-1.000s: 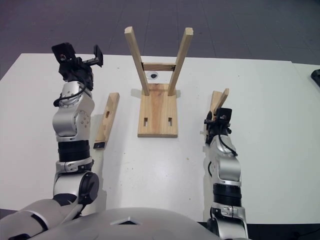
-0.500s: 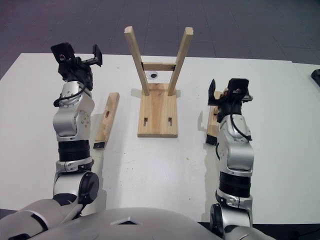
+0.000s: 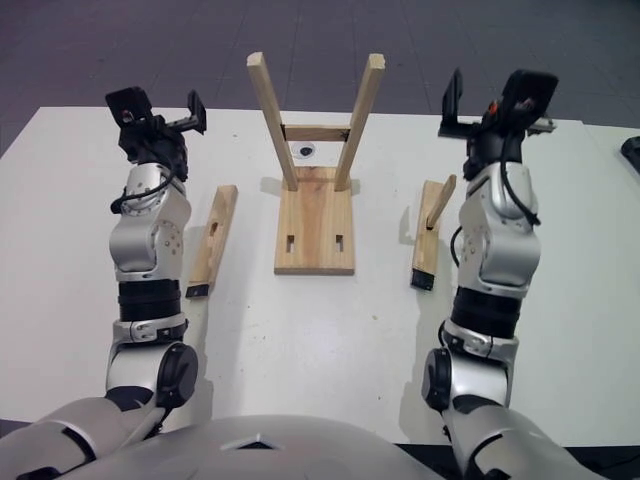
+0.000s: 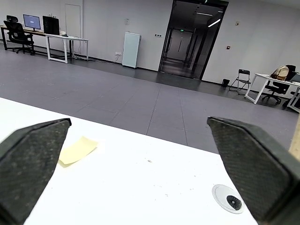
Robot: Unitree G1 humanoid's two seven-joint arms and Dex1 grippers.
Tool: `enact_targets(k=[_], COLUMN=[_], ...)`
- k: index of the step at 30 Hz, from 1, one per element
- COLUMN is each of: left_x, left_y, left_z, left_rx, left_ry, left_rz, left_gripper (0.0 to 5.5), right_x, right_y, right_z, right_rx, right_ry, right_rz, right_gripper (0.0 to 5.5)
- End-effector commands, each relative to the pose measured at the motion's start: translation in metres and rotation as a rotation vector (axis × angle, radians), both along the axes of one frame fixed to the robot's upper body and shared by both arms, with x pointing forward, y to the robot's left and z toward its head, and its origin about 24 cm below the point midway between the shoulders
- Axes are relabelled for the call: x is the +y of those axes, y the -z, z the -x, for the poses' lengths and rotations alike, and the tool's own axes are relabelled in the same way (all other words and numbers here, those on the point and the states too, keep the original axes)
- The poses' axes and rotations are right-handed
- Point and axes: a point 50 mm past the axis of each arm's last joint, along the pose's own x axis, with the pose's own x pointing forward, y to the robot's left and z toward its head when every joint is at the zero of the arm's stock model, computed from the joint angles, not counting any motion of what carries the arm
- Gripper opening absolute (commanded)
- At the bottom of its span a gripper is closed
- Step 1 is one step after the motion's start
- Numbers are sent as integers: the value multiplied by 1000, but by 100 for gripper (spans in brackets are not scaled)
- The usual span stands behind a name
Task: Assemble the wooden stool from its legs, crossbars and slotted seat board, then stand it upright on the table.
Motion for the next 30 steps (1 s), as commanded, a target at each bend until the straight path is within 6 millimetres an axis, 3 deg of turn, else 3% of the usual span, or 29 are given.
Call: enact_targets(k=[1, 3, 8, 9, 11, 18, 22, 26, 30], left_x=[1, -1, -2, -1, -1, -5, -6, -4, 6], left_y=[0, 2, 7, 9, 12, 17, 20, 25, 25], left_z=[0, 0, -2, -2, -4, -13, -15, -14, -11], left_rx=[1, 6, 29, 35, 45, 57, 56, 66, 58], left_ry=[-15, -9, 7, 5, 6, 20, 17, 13, -23], left_rz=[-3, -7, -27, -29, -31, -29, -22, -36, -34], left_gripper=[540, 540, 540, 540, 540, 540, 540, 540, 540], right_x=[2, 1, 2, 2, 1, 6, 3, 3, 16], right_y=[-42, -16, 111, 130, 148, 134, 112, 81, 54], right_z=[-2, -5, 17, 21, 21, 7, 6, 17, 37], right_rx=[-162, -61, 385, 450, 493, 404, 314, 191, 98], right_ry=[2, 28, 44, 53, 77, 58, 60, 69, 44], right_rz=[17, 41, 91, 97, 127, 110, 69, 5, -9], right_gripper=[538, 538, 538, 538, 538, 538, 538, 538, 538])
